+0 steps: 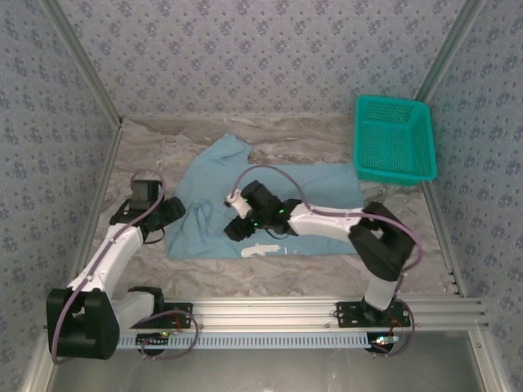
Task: Fold the inside-out t-shirt
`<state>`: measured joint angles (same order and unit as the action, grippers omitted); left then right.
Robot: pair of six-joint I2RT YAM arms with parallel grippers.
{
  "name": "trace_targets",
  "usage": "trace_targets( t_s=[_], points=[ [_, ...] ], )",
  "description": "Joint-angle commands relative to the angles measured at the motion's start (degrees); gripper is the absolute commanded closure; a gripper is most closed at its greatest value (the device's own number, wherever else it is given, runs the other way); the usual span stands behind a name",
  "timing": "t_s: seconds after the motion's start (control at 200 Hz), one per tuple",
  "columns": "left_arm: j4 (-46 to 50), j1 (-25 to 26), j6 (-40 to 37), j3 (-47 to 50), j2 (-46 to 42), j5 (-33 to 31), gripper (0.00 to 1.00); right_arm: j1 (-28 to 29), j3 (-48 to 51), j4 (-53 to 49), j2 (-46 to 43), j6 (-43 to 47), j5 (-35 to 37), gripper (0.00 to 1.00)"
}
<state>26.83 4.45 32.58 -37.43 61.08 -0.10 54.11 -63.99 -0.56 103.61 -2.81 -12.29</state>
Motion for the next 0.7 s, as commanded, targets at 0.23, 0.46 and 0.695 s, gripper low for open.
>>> trace_targets(
  t_s=[0.23,0.46,0.695],
  points=[
    [3.38,-1.82,-0.14,1.96,-2.28,0.93,0.33,3.90,-11.68,0.04,11.90,9.83,-0.60,0.35],
    [3.49,-2.07,-0.67,1.63,-1.93,1.15,0.33,3.78,-16.14,-2.96,16.15,11.59,-0.88,0.56],
    [3.13,-2.08,-0.05,2.60,-2.18,2.41,0.33,1.73,-15.85,-0.94,15.04,9.05,-1.78,0.90]
  ],
)
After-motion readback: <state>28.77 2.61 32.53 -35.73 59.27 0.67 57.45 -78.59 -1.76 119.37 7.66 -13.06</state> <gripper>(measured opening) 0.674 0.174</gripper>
